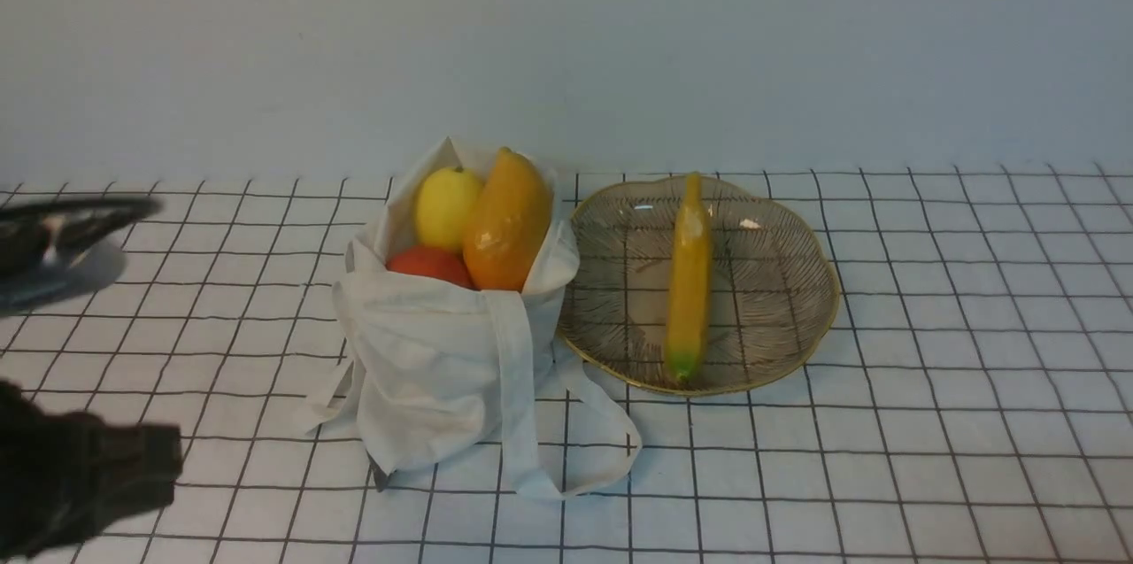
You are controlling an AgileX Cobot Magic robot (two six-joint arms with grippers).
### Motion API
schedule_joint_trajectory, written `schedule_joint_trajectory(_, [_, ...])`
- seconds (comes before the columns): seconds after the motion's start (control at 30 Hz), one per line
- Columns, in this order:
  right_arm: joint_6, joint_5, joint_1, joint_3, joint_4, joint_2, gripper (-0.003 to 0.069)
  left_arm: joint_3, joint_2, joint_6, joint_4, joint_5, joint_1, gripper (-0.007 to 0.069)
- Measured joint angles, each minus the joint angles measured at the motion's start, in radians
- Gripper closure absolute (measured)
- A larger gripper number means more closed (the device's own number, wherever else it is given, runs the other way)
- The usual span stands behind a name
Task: Take the fruit out of the bag on the white checkered tablecloth and place them on the plate.
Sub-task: 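Reach into the cloth bag and grasp the fruit inside with the left gripper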
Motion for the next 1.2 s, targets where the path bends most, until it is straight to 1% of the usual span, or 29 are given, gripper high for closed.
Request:
schedule_joint_trajectory(0.03, [0.0, 0.0, 0.0, 0.0, 0.0, 0.0, 0.0674, -0.059, 0.092, 0.018, 0.0, 0.004, 0.0, 0.0632])
schedule_joint_trajectory(0.13, [0.0, 0.0, 0.0, 0.0, 0.0, 0.0, 0.0674, -0.18, 0.241, 0.049, -0.006, 0.005, -0.017, 0.0631])
schedule_joint_trajectory(0.27, [0.0, 0.0, 0.0, 0.0, 0.0, 0.0, 0.0674, -0.369, 0.461, 0.061, 0.002, -0.005, -0.096, 0.0624])
schedule_joint_trajectory(0.33, [0.0, 0.0, 0.0, 0.0, 0.0, 0.0, 0.0674, -0.404, 0.488, 0.058, 0.006, -0.008, -0.107, 0.0619])
schedule_joint_trajectory(0.37, [0.0, 0.0, 0.0, 0.0, 0.0, 0.0, 0.0674, -0.47, 0.572, 0.039, 0.017, -0.009, -0.137, 0.0597])
schedule_joint_trajectory(0.43, [0.0, 0.0, 0.0, 0.0, 0.0, 0.0, 0.0674, -0.548, 0.634, 0.008, 0.029, -0.01, -0.155, 0.0564])
schedule_joint_trajectory(0.53, [0.0, 0.0, 0.0, 0.0, 0.0, 0.0, 0.0674, -0.646, 0.741, -0.011, 0.034, -0.02, -0.182, 0.0491])
schedule_joint_trajectory(0.67, [0.0, 0.0, 0.0, 0.0, 0.0, 0.0, 0.0674, -0.794, 0.876, -0.013, 0.036, -0.055, -0.212, 0.0341])
schedule_joint_trajectory(0.7, [0.0, 0.0, 0.0, 0.0, 0.0, 0.0, 0.0674, -0.81, 0.897, -0.013, 0.037, -0.058, -0.215, 0.0324])
schedule_joint_trajectory(0.73, [0.0, 0.0, 0.0, 0.0, 0.0, 0.0, 0.0674, -0.882, 0.959, -0.01, 0.037, -0.063, -0.227, 0.0242])
schedule_joint_trajectory(0.77, [0.0, 0.0, 0.0, 0.0, 0.0, 0.0, 0.0674, -0.913, 0.978, -0.007, 0.037, -0.063, -0.229, 0.0226])
schedule_joint_trajectory(0.8, [0.0, 0.0, 0.0, 0.0, 0.0, 0.0, 0.0674, -0.95, 1.008, 0.001, 0.037, -0.064, -0.232, 0.0181])
schedule_joint_trajectory(0.87, [0.0, 0.0, 0.0, 0.0, 0.0, 0.0, 0.0674, -0.989, 1.046, 0.014, 0.037, -0.068, -0.234, 0.0135])
schedule_joint_trajectory(0.9, [0.0, 0.0, 0.0, 0.0, 0.0, 0.0, 0.0674, -1.038, 1.083, 0.034, 0.037, -0.088, -0.236, 0.0092])
schedule_joint_trajectory(1.03, [0.0, 0.0, 0.0, 0.0, 0.0, 0.0, 0.0674, -1.089, 1.145, 0.069, 0.032, -0.139, -0.237, 0.0046])
schedule_joint_trajectory(1.2, [0.0, 0.0, 0.0, 0.0, 0.0, 0.0, 0.0674, -1.1, 1.202, 0.083, 0.01, -0.192, -0.237, 0.0041])
